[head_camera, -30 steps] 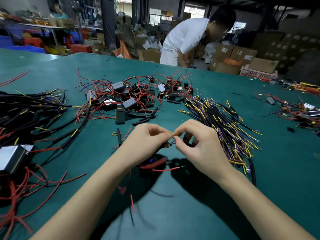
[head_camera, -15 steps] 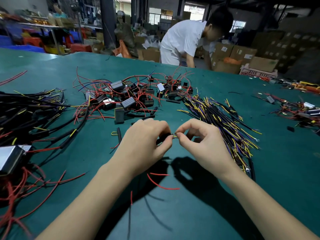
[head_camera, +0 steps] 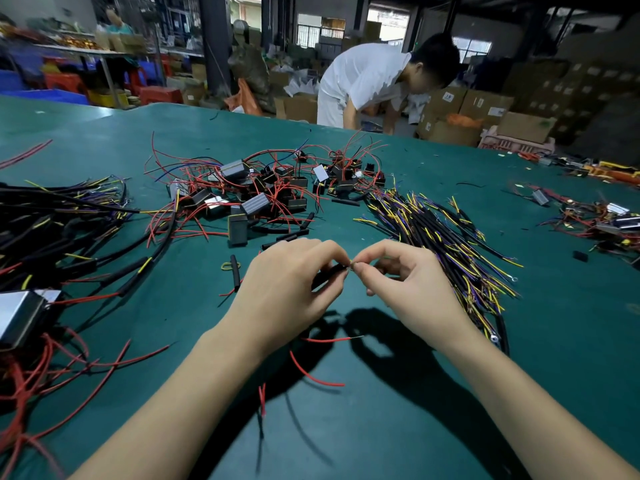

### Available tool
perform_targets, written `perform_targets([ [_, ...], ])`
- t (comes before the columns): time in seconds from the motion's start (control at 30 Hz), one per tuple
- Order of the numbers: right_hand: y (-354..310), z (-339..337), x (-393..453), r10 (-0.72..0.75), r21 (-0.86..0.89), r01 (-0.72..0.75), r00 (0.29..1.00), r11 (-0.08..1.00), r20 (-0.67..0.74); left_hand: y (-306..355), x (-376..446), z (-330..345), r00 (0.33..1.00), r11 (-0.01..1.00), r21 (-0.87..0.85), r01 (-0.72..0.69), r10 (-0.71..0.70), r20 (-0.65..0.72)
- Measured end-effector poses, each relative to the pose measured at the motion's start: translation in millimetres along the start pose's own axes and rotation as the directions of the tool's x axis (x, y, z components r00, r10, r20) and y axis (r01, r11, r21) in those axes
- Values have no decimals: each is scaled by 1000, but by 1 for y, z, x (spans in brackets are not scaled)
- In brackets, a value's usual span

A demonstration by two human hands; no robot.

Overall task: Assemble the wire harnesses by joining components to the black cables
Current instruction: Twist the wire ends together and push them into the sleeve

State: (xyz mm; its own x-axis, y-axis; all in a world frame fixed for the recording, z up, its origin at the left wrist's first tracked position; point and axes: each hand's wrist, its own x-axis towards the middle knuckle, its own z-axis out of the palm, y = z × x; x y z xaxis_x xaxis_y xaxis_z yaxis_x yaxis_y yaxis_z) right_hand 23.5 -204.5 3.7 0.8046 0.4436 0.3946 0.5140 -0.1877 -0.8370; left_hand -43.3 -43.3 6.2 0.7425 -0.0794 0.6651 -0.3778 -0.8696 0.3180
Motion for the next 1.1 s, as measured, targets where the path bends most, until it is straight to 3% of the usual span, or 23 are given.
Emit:
perform_targets([
  [0.2, 1, -4, 1, 38, 2, -38, 994, 999, 107, -4, -1, 2, 999, 996, -73, 50, -49, 13],
  [0.53, 3, -3, 1, -24, -117, 33, 997, 993, 69, -7, -2, 5, 997, 998, -13, 66, -66, 40],
  [0.73, 0, -9, 4, 130, -81, -121, 984, 989, 125, -5, -2, 6, 997, 999, 28, 31, -33, 67],
  [0.9, -4, -15, 5, 281, 44, -303, 922, 952, 267, -5, -3, 8, 997, 1000, 8, 11, -12, 76],
  [1.1, -7, -16, 3, 276, -76, -265, 923, 961, 267, -3, -4, 8, 997, 1000, -1, -28, 28, 69],
])
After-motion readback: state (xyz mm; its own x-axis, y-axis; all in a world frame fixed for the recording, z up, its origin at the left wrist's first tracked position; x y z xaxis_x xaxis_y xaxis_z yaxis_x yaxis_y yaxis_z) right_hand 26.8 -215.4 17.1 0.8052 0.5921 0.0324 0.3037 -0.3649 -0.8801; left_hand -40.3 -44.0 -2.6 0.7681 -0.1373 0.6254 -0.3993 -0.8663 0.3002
